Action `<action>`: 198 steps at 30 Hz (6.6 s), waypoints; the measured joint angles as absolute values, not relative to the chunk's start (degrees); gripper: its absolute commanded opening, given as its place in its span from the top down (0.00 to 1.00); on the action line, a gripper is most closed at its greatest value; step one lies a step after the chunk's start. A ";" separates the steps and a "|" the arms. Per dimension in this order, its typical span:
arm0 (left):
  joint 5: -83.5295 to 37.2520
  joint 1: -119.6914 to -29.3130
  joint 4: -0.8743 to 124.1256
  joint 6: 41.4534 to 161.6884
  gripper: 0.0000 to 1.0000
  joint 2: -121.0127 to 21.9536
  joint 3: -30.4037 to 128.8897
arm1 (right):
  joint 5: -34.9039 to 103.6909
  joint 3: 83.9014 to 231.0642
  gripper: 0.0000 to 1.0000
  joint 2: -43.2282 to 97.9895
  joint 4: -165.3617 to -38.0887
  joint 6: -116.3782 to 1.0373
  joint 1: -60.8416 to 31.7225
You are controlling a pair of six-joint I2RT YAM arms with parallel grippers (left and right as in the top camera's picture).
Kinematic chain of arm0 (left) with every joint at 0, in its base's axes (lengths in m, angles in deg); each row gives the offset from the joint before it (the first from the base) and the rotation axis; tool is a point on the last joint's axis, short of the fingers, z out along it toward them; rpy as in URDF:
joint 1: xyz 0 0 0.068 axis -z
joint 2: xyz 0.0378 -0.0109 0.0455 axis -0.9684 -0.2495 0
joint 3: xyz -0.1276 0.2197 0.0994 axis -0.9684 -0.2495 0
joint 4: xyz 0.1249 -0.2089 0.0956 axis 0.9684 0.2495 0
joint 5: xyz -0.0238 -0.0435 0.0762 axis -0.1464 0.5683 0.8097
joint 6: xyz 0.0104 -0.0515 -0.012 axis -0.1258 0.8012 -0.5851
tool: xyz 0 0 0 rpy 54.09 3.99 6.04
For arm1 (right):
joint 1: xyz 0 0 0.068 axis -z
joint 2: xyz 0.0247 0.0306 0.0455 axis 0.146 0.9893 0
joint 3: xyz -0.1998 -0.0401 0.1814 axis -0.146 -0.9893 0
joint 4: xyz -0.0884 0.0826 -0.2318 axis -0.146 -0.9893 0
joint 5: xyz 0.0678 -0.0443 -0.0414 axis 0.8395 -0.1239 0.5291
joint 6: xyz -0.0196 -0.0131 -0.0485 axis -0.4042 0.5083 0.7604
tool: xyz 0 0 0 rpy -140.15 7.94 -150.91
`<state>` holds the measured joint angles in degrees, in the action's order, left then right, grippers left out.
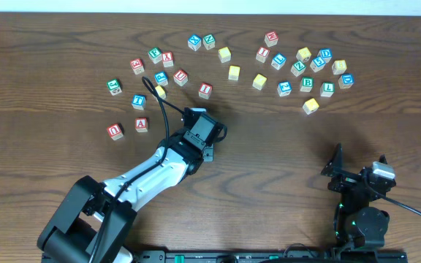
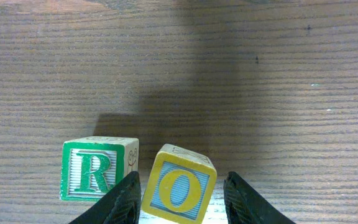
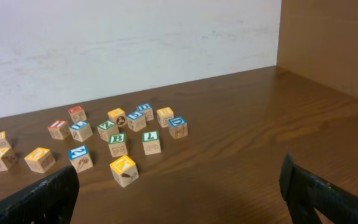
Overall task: Spell out ROBOT
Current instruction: 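Lower the O block beside the R block and open the left gripper, then raise the left gripper and move it back over the block arc, then move the right gripper out over the blocks on the right side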
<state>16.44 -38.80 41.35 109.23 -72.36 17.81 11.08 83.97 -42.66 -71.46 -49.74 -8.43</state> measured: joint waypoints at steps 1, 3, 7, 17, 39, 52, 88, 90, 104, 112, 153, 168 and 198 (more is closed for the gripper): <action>16.44 -38.80 41.31 109.23 0.57 -72.36 17.81 | 11.08 83.97 0.01 -42.66 -71.46 -49.74 -8.43; 16.44 -38.80 41.20 109.23 0.57 -72.36 17.81 | 11.06 83.97 0.01 -42.66 -71.46 -49.74 -8.43; 16.44 -38.80 40.48 108.99 0.56 -72.36 17.81 | 11.08 83.97 0.01 -42.66 -71.46 -49.74 -8.43; 16.44 -38.80 39.69 108.55 0.45 -72.36 17.81 | 11.08 83.97 0.01 -42.66 -71.46 -49.71 -8.43; 16.47 -39.87 34.93 101.43 0.33 -72.36 18.80 | 11.06 83.97 0.01 -42.66 -71.46 -49.74 -8.43; 16.47 -42.25 39.58 95.66 0.31 -72.36 29.97 | 11.06 83.97 0.01 -42.66 -71.46 -49.74 -8.43; 16.51 -47.76 54.29 92.07 0.31 -72.36 44.65 | 11.06 83.97 0.01 -42.66 -71.46 -49.74 -8.43; 16.49 -47.80 55.19 92.07 0.31 -72.36 45.07 | 11.08 83.97 0.01 -42.66 -71.46 -49.74 -8.43; 19.68 -48.11 56.00 89.69 0.22 -72.36 45.92 | 11.04 83.97 0.01 -42.66 -71.42 -49.71 -8.43; 20.25 -53.20 57.13 88.77 0.17 -72.36 45.92 | 7.83 83.97 0.01 -42.66 -71.22 -49.69 -8.43; 16.38 -60.90 56.96 84.77 0.04 -71.94 45.92 | 30.38 92.03 0.01 -35.49 -64.27 -55.05 -8.43; 16.40 -60.90 56.96 84.56 0.04 -71.92 45.96 | 31.04 147.42 0.01 24.92 -94.30 -44.84 -8.43; 16.38 -60.90 56.98 83.27 0.04 -71.90 45.99 | 29.64 169.60 0.02 56.18 -115.81 -44.93 -9.41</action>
